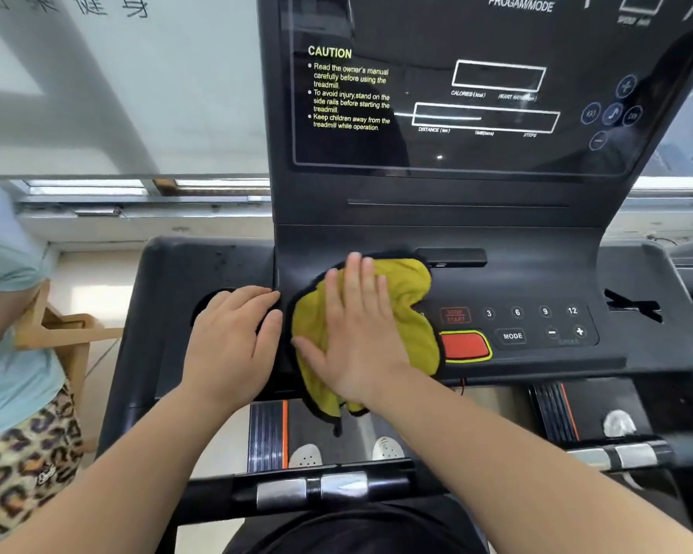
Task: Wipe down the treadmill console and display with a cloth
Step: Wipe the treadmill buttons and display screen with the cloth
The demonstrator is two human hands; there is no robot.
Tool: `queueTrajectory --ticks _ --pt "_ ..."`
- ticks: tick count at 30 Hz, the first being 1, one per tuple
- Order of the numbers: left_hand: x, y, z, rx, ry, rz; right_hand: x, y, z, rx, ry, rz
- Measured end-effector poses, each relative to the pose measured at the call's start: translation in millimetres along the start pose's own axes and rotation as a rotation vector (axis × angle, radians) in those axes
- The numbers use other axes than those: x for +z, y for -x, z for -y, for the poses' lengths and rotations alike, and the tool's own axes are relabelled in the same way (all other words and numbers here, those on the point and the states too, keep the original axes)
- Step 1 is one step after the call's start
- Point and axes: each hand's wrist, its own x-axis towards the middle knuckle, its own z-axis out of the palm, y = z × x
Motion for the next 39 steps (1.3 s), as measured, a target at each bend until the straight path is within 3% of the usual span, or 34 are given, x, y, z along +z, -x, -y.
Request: queueTrajectory --ticks 3,5,7,12,15,20,24,27,31,33,36,39 --pt "2 1 -1 -0.018 0.017 -0.010 10 13 8 -0.273 0.036 -0.011" --pt "4 -1 -2 -0.008 0.023 -0.002 20 32 0 -0.348 0.010 -0.060" --pt "6 -1 -1 0.001 0.026 -0.003 28 51 -18 -0.276 -0.020 -0.067" --pt "4 5 2 0.010 -0.006 0.008 12 66 -55 0.170 0.024 0.038" --pt "4 9 2 0.019 -0.026 0.043 6 45 -38 0.184 -0.020 0.068" --pt "-1 10 5 0.054 -0.046 0.061 6 13 5 -0.150 0.016 0.028" --pt "-3 12 9 0.069 -0.039 0.060 15 25 -4 -0.445 0.015 -0.004" --pt "-1 13 10 0.059 -0.019 0.063 23 41 -36 -0.331 0.002 -0.023" --pt "-2 15 8 0.038 0.001 0.076 14 36 -57 0.149 0.040 0.024" --pt "-2 15 8 0.031 0.003 0.081 11 25 -44 0.244 0.002 0.055" --pt "-2 13 7 0.002 0.022 0.057 7 10 -9 0.179 -0.011 0.032" --pt "-3 12 4 -0.017 0.043 0.010 5 10 17 -0.035 0.021 0.050"
